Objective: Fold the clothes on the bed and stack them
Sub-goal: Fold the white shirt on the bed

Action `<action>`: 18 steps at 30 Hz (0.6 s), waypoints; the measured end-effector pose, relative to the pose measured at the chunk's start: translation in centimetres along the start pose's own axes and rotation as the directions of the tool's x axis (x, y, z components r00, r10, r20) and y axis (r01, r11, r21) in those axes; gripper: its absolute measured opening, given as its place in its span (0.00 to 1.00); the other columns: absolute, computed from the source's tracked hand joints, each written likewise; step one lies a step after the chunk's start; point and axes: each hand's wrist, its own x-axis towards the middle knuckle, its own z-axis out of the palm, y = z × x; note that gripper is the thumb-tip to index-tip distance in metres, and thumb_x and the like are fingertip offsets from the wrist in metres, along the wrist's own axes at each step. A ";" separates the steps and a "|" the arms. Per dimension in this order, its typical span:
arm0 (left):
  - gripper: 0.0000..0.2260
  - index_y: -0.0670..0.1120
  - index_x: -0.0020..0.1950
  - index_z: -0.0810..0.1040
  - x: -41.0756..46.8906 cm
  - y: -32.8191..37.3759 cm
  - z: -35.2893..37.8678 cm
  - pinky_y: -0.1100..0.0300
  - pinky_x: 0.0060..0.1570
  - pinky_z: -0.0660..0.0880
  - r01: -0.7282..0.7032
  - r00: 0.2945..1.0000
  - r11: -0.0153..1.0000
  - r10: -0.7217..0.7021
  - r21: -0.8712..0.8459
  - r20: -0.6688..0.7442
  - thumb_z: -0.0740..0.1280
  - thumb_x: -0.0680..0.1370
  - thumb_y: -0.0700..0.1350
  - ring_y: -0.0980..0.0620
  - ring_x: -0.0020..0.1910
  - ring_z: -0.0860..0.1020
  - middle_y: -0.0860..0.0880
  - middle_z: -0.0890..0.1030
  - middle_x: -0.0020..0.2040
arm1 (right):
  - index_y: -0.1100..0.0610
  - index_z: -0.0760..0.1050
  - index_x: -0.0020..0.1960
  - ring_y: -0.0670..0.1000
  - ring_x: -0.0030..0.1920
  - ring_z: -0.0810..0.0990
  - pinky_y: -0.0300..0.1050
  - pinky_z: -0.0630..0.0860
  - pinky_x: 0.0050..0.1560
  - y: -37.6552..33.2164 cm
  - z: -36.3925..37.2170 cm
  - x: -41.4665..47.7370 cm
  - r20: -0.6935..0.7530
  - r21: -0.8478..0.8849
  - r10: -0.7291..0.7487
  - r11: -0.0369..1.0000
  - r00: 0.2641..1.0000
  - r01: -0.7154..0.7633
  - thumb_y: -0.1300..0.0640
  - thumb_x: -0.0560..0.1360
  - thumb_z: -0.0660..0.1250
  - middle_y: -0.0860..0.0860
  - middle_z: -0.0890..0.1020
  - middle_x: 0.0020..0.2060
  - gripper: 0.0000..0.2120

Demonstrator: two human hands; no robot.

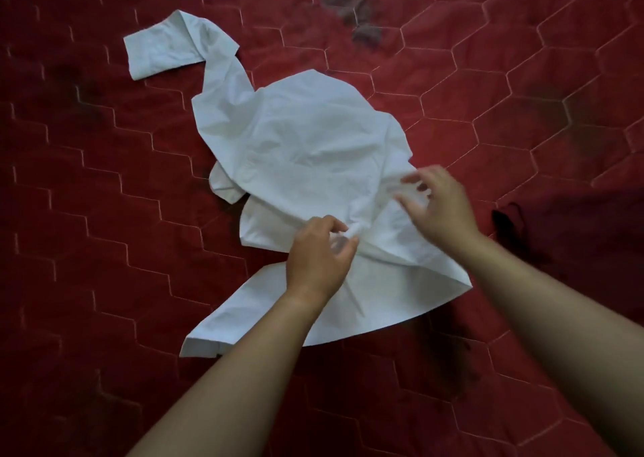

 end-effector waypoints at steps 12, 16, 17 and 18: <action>0.04 0.54 0.48 0.76 1.5 -3.3 0.2 0.68 0.35 0.70 0.071 0.997 0.997 -0.070 -0.020 0.029 0.66 0.75 0.52 0.65 0.35 0.76 0.61 0.76 0.39 | 0.58 0.81 0.44 0.52 0.51 0.74 0.42 0.68 0.46 4.0 4.3 -4.1 0.139 -0.074 0.065 0.996 0.988 -0.055 0.55 0.70 0.72 0.50 0.78 0.47 0.07; 0.02 0.55 0.45 0.75 1.2 -1.6 0.9 0.73 0.33 0.69 0.099 0.995 0.986 -0.096 -0.131 0.026 0.66 0.75 0.52 0.67 0.38 0.76 0.59 0.79 0.40 | 0.60 0.81 0.43 0.55 0.46 0.77 0.43 0.68 0.44 4.8 0.3 -3.2 0.001 -0.065 0.012 0.998 1.000 -0.012 0.59 0.71 0.72 0.54 0.80 0.44 0.04; 0.02 0.56 0.46 0.76 1.2 -1.0 1.1 0.74 0.33 0.70 0.105 0.994 0.980 -0.100 -0.169 0.039 0.67 0.75 0.52 0.68 0.38 0.76 0.59 0.79 0.40 | 0.61 0.82 0.43 0.56 0.46 0.78 0.43 0.68 0.45 5.2 -1.0 -2.9 -0.085 -0.066 0.014 0.998 0.996 -0.019 0.59 0.71 0.72 0.54 0.81 0.44 0.04; 0.03 0.56 0.46 0.76 1.2 -0.3 1.5 0.75 0.34 0.70 0.113 0.993 0.972 -0.101 -0.205 0.069 0.68 0.74 0.52 0.68 0.39 0.76 0.59 0.79 0.42 | 0.61 0.82 0.44 0.56 0.46 0.78 0.43 0.69 0.47 5.5 -2.2 -2.7 -0.166 -0.061 0.031 0.997 0.986 -0.042 0.60 0.71 0.71 0.54 0.81 0.45 0.04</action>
